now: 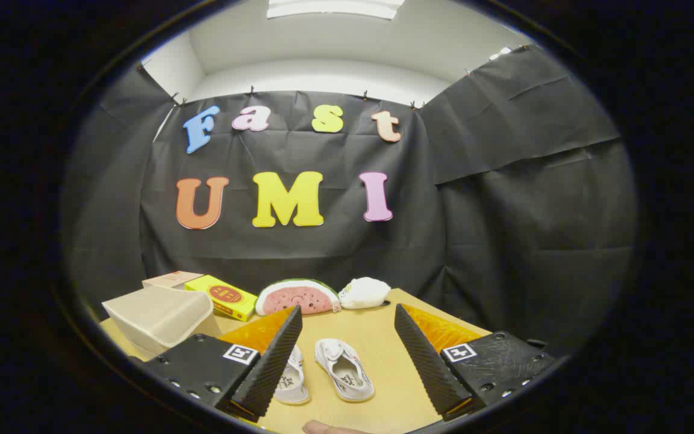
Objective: Open the storage box then place both shoes into the box .Put the left shoe in first, then the right shoe, with the right side of both shoes facing outward in a uniform manner.
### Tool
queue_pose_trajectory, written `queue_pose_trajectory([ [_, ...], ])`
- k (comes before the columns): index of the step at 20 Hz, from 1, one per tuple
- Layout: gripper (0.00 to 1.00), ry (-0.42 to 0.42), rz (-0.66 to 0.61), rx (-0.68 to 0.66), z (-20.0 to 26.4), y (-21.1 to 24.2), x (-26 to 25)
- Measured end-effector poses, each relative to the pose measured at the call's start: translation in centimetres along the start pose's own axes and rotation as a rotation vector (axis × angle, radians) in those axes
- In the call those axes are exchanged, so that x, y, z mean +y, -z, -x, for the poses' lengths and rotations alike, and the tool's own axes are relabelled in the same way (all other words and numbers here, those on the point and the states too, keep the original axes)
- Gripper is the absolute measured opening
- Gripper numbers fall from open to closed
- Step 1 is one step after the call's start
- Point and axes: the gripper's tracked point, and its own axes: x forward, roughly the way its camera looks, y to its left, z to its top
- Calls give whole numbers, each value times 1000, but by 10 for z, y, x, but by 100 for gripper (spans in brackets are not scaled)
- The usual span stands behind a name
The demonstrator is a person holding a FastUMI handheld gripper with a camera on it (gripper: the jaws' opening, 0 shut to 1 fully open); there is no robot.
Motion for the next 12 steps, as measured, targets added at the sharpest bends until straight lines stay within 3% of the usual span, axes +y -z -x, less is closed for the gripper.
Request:
queue_pose_trajectory([
  [12, 95, -18, 21, 16, -3, 14, 5],
])
